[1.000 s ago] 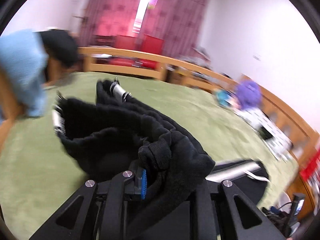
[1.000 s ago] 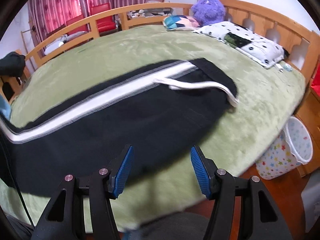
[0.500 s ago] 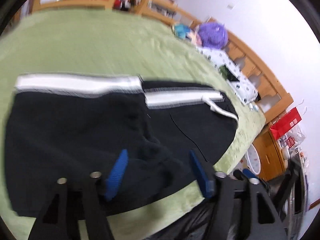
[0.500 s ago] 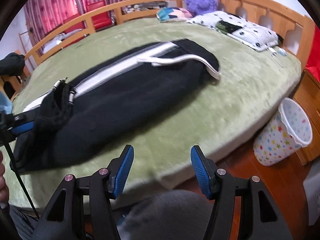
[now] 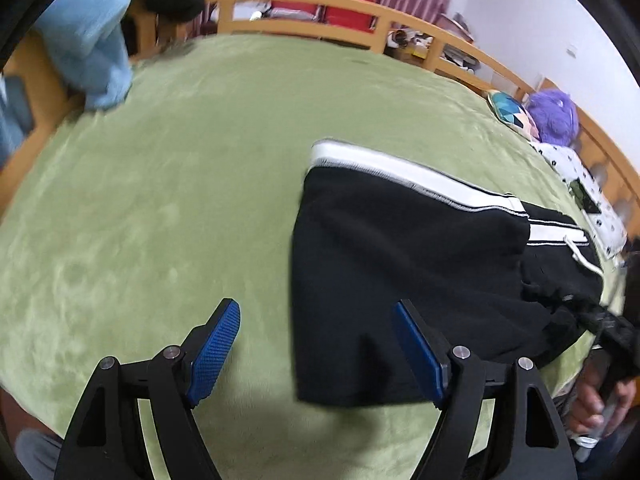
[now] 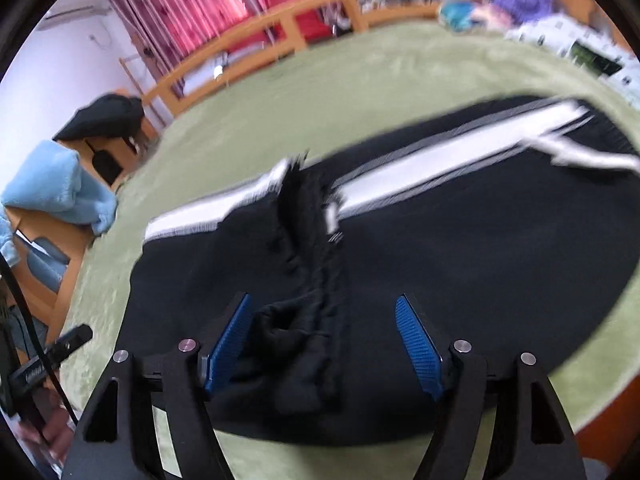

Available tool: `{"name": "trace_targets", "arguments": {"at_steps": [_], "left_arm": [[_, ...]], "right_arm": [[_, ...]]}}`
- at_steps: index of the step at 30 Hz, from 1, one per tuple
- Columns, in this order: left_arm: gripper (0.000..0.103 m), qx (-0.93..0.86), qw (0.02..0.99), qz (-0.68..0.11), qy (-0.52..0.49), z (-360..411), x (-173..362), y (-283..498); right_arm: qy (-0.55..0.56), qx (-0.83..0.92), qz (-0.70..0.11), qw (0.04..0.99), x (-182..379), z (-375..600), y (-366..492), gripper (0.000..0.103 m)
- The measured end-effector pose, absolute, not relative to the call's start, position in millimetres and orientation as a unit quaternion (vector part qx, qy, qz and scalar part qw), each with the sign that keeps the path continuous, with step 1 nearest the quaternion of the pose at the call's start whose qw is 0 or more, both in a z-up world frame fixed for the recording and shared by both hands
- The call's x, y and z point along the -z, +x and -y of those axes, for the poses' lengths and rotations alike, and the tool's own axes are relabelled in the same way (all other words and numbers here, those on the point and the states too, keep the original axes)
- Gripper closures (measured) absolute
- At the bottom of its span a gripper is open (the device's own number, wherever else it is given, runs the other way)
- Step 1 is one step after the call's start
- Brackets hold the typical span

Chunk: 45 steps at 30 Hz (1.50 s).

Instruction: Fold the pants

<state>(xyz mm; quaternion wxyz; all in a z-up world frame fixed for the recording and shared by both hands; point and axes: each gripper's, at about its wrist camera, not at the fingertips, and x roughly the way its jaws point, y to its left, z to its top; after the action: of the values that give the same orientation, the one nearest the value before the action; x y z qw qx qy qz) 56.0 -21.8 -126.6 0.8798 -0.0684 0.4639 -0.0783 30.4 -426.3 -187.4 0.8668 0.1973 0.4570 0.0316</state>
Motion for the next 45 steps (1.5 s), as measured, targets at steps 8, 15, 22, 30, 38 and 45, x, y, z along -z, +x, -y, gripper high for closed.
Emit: {"name": "trace_targets", "arguments": {"at_steps": [8,15,22,30,38,45], "left_arm": [[0.026,0.116,0.842,-0.523,-0.07,49.7,189.3,54.7],[0.026,0.143,0.836,-0.525,-0.076,50.0,183.7,53.3],[0.026,0.123,0.848,-0.508,-0.08,27.7,170.6,57.1],[0.026,0.099,0.85,-0.511,-0.084,19.2,165.1,67.1],[0.026,0.104,0.848,-0.51,-0.102,24.3,160.0,76.3],[0.026,0.114,0.849,-0.511,-0.075,42.3,161.9,78.1]], "right_arm": [[0.113,-0.015,-0.451,0.885,193.3,408.0,8.4,0.077],[0.098,-0.016,-0.46,0.882,197.3,400.1,11.8,0.07],[0.089,-0.045,-0.43,0.897,158.6,410.5,53.1,0.032],[0.134,-0.118,-0.54,0.822,214.1,419.1,159.0,0.042],[0.198,-0.118,-0.455,0.86,175.3,464.6,167.0,0.086],[0.16,-0.084,-0.513,0.84,197.3,464.2,148.5,0.059]]}}
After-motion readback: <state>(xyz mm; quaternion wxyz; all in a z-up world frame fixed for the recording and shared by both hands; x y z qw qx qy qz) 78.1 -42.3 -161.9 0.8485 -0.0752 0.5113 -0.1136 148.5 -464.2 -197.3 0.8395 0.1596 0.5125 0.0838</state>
